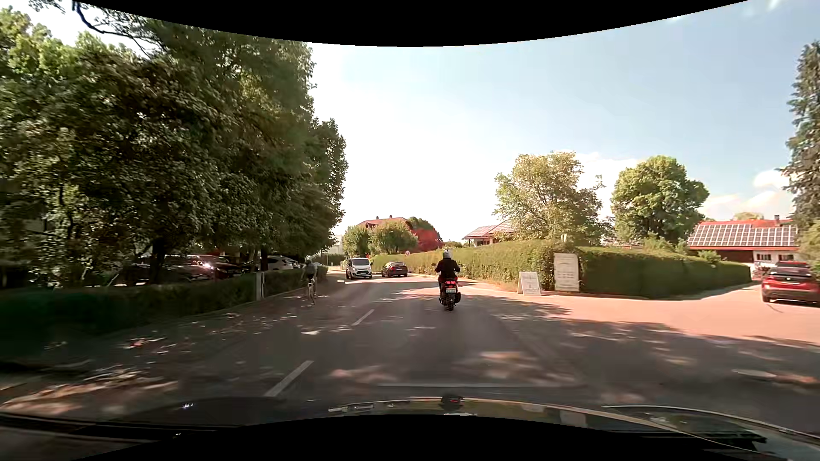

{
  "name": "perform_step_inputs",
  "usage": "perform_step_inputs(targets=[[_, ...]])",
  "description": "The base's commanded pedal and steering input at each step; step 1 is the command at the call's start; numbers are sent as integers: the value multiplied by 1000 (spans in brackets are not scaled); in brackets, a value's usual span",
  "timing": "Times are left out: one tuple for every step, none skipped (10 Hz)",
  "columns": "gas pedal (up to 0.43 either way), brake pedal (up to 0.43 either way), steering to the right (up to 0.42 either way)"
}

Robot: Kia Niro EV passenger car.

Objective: Follow the waypoints while adhering to traffic rules and regulations

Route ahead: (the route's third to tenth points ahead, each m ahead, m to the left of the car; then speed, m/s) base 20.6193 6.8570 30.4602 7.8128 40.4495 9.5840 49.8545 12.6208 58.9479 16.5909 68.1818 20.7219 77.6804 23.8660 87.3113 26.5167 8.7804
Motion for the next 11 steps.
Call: perform_step_inputs(targets=[[130, 6, -3], [130, 6, -4], [130, 6, -5], [130, 6, -5], [130, 6, -4], [130, 6, -4], [130, 6, -5], [138, 6, -5], [138, 6, -5], [138, 6, -6], [150, 6, -6]])
